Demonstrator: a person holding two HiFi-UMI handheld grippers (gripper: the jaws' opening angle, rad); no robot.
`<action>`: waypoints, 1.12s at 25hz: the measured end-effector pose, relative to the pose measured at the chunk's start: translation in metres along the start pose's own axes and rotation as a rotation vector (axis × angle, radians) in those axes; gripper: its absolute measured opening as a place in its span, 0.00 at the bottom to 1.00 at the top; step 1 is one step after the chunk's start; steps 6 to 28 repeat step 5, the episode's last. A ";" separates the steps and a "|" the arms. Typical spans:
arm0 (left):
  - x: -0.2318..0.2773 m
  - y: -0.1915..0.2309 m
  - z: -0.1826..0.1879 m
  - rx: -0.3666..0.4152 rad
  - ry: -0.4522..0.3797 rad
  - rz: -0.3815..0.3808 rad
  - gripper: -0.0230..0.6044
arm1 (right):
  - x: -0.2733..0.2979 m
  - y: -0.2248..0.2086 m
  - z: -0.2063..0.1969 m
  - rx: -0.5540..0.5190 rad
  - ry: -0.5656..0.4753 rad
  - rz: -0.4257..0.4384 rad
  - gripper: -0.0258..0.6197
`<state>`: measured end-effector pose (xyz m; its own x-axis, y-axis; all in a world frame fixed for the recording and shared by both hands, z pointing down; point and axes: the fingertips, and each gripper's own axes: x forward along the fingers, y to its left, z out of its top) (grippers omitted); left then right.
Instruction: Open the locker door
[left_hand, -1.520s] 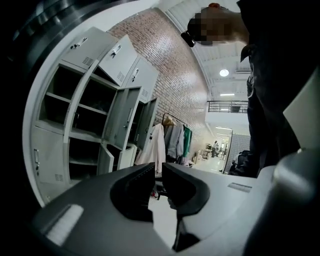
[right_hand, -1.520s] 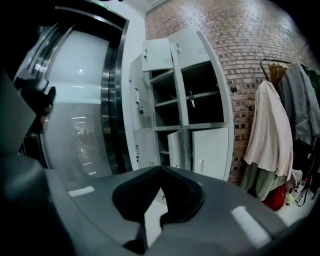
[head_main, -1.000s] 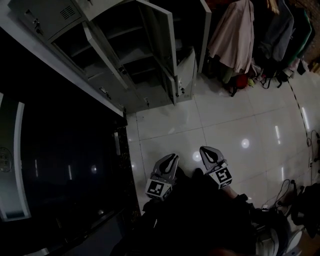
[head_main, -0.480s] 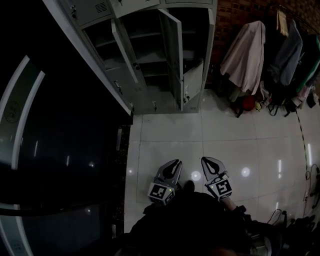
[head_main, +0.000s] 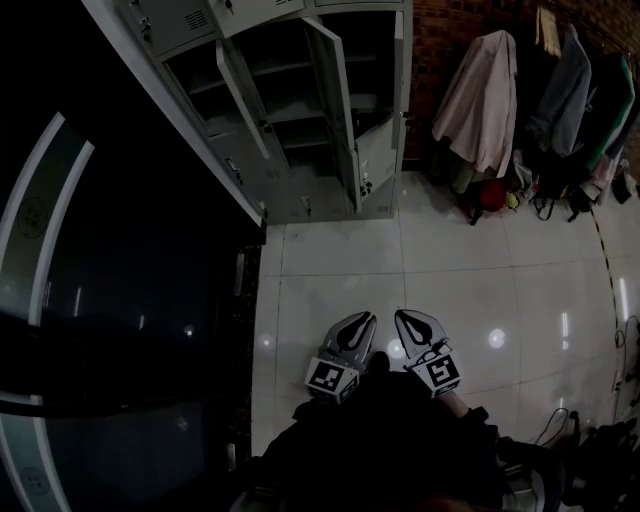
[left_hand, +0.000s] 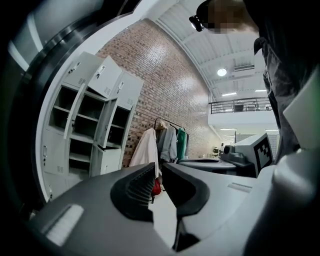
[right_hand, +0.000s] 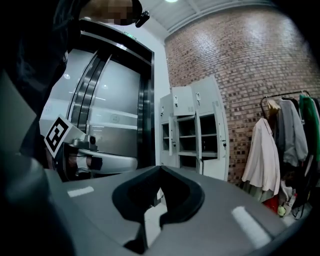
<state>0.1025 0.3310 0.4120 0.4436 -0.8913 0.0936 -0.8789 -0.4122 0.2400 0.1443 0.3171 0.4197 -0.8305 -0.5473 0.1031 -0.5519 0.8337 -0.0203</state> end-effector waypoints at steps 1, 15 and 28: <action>0.000 -0.002 0.000 -0.001 -0.002 0.002 0.11 | -0.002 -0.002 0.001 -0.001 -0.006 -0.003 0.04; -0.001 -0.010 -0.001 0.000 -0.005 0.007 0.11 | -0.012 -0.010 0.011 -0.009 -0.030 -0.018 0.04; -0.001 -0.010 -0.001 0.000 -0.005 0.007 0.11 | -0.012 -0.010 0.011 -0.009 -0.030 -0.018 0.04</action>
